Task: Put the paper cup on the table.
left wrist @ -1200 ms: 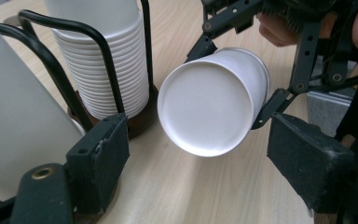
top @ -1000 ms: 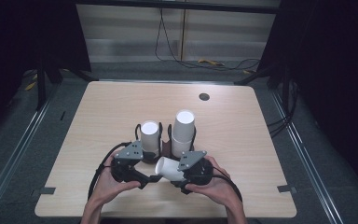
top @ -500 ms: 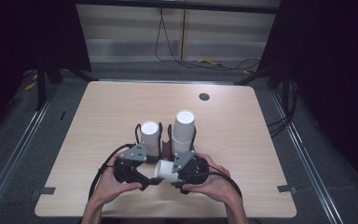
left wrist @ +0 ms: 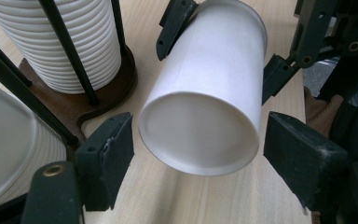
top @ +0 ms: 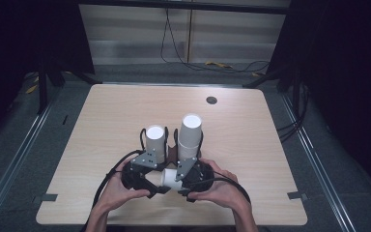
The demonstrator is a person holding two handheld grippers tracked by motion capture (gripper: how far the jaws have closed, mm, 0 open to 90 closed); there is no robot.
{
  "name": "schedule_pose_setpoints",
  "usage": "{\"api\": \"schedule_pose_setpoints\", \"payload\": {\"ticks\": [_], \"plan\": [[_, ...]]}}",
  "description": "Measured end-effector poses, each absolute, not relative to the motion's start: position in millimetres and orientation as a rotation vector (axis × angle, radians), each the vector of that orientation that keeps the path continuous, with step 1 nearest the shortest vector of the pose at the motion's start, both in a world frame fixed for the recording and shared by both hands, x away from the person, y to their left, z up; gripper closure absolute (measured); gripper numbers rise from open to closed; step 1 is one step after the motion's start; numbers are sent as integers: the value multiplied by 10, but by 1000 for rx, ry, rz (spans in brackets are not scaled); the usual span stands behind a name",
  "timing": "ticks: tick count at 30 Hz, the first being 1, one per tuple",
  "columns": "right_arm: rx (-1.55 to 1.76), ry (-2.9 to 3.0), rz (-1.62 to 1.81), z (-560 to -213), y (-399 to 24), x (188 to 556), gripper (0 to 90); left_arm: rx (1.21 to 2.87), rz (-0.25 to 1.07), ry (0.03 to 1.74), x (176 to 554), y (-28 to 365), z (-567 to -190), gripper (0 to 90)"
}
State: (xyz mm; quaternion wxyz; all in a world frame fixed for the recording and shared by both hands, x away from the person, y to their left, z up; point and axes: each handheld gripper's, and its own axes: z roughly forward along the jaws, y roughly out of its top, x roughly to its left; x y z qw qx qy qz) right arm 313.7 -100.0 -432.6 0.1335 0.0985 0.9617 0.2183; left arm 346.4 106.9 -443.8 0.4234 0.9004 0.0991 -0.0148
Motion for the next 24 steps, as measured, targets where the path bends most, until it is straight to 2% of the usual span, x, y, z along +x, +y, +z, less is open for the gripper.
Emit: {"api": "schedule_pose_setpoints", "payload": {"ticks": [6,10,19,24], "plan": [[254,2803,606,-4314,-959,3149,283,2254,-52,221,3480,1062,-4428,317],[249,2804,594,-4295,-925,3153,284,2271,-75,227,3495,1043,-4458,295],[240,2822,579,-4303,-893,3157,285,2303,-88,204,3500,1027,-4476,308],[232,2827,592,-4298,-884,3163,285,2273,-104,208,3498,1011,-4493,300]]}}
